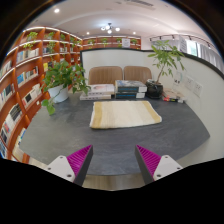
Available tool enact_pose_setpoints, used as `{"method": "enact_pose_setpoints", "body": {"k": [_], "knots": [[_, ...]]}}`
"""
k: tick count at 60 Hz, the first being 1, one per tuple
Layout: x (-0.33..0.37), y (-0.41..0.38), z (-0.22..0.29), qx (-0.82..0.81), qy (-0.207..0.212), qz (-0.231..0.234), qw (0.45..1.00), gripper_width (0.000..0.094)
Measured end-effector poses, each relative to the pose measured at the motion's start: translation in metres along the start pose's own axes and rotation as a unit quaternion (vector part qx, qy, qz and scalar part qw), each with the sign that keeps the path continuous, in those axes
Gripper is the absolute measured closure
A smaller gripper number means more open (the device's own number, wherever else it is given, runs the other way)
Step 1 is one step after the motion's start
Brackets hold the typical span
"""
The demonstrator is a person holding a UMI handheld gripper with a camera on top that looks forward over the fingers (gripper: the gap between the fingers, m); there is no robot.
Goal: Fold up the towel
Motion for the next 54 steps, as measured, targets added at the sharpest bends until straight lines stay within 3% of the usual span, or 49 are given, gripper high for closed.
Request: {"method": "enact_pose_setpoints", "body": {"k": [10, 24, 37, 39, 49, 54], "knots": [[-0.02, 0.004, 0.011, 0.003, -0.011, 0.002, 1.0, 0.007], [-0.138, 0.024, 0.083, 0.017, -0.008, -0.011, 1.0, 0.01], [-0.215, 0.039, 0.083, 0.021, -0.044, -0.023, 0.999, 0.0371], [-0.218, 0.039, 0.092, 0.018, -0.02, -0.022, 0.999, 0.0461], [-0.24, 0.04, 0.097, 0.027, -0.03, -0.032, 0.999, 0.0895], [-0.274, -0.004, 0.087, 0.002, -0.038, -0.022, 0.999, 0.0901]]}}
Point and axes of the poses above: the point between the fingertips, and its own axes, seen from behind it with the camera up: y to the right, z up, x backward, against the way the camera looks, the point moved 6 cm from there along x, backward, against the way the camera looks, and after that the axes turned 13 degrees about z, right-handed, at the moved point
